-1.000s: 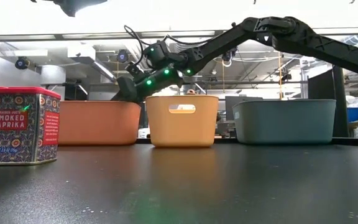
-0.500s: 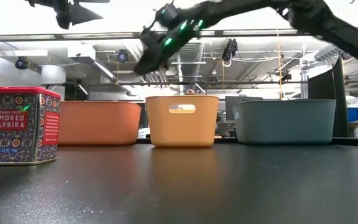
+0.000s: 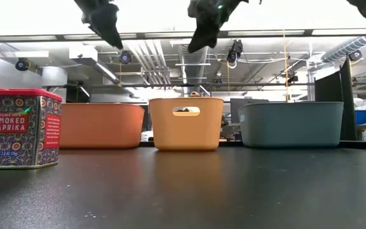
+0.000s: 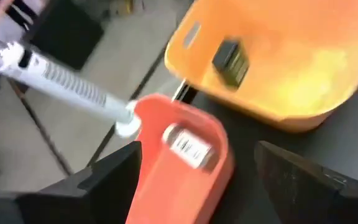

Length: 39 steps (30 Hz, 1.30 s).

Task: Sort spices by type
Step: Put the left white spice bottle into the orange bin

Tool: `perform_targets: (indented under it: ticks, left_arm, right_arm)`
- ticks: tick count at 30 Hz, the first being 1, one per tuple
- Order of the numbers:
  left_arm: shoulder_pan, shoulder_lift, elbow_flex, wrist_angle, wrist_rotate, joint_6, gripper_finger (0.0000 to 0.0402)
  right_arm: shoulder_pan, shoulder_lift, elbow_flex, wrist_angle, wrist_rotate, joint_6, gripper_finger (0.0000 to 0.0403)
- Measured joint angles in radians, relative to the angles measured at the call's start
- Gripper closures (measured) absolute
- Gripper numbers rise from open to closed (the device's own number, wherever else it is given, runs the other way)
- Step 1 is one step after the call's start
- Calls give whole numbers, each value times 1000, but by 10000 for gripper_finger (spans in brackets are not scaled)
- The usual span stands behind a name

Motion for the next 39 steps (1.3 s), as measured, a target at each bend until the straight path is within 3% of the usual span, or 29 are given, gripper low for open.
perform_targets:
  ticks: [5,8,14,19,28,39]
  left_arm:
    - [234,134,90,-79,422,305,106]
    - [363,187,116,-102,534,491,107]
    - [572,295,165,-86,581,723,107]
    - [661,399,175,-79,579,819,107]
    - [665,513,174,-97,619,976,119]
    - [664,646,170,-124,670,1015,160]
  right_arm:
    - [-3,-119,-149,29,-74,-6,326]
    - [-3,-188,-265,90,-78,-1,317]
    - [-4,-303,-469,310,-99,40,299]
    - [-4,-328,-517,376,-100,74,285]
    - [-4,-324,-518,376,-100,74,263]
    - [-4,-315,-518,369,-100,68,245]
